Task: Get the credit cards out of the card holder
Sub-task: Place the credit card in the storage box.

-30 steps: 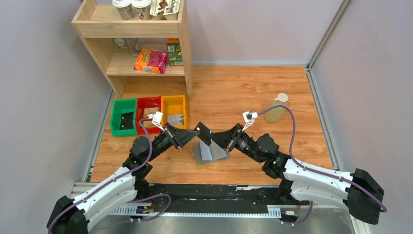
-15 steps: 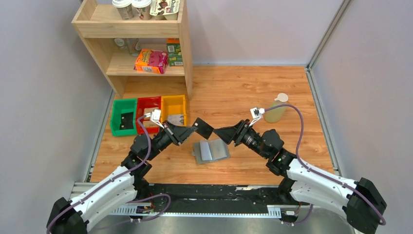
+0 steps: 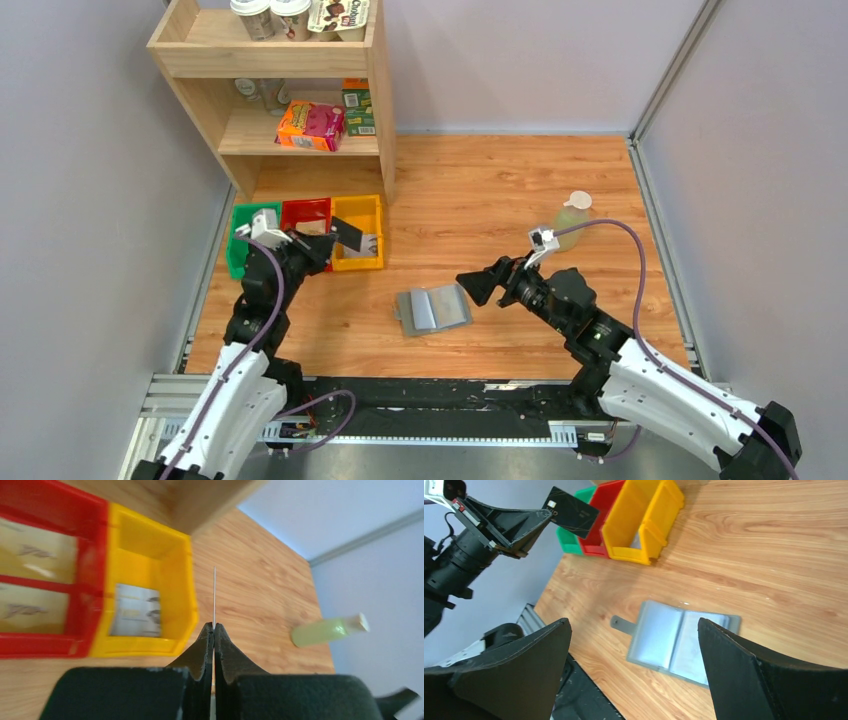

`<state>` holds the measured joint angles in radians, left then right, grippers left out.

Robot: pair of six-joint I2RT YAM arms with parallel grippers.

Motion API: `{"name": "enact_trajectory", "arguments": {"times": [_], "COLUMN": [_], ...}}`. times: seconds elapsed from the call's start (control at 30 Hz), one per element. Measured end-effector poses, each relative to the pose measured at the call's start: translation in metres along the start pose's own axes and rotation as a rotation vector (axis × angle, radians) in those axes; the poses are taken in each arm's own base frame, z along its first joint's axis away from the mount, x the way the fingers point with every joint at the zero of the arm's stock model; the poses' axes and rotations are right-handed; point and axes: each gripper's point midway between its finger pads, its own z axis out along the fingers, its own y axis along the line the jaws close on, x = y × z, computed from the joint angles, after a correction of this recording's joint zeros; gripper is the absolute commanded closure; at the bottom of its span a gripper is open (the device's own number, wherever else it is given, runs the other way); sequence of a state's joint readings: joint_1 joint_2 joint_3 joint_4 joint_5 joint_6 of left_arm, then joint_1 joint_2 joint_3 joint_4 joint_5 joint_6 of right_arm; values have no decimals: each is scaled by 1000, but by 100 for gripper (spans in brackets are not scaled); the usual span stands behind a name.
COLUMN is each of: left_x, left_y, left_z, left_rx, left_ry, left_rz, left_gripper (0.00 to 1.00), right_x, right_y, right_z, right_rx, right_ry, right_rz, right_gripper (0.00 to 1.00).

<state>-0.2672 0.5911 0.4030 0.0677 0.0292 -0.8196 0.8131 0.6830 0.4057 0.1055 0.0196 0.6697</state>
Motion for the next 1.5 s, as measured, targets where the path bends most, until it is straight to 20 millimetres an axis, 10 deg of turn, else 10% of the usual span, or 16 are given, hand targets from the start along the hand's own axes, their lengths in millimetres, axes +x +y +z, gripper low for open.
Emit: {"name": "enact_trajectory", "arguments": {"times": [0.53,1.2,1.5], "left_x": [-111,-103,-108], "left_y": [164,258,267], "left_z": [-44,24,26], "left_rx": [-566,-568,-603], "left_ry": [-208,8,39], "left_rz": [2,44,61], "left_gripper": [100,100,53], "right_x": [-1,-2,2], "right_y": [-15,-15,-19], "right_z": [-31,-48,-49], "right_rx": [40,3,12], "right_ry": [6,-14,-1], "right_rz": [-173,-278,-286], "right_gripper": [0,0,0]}}
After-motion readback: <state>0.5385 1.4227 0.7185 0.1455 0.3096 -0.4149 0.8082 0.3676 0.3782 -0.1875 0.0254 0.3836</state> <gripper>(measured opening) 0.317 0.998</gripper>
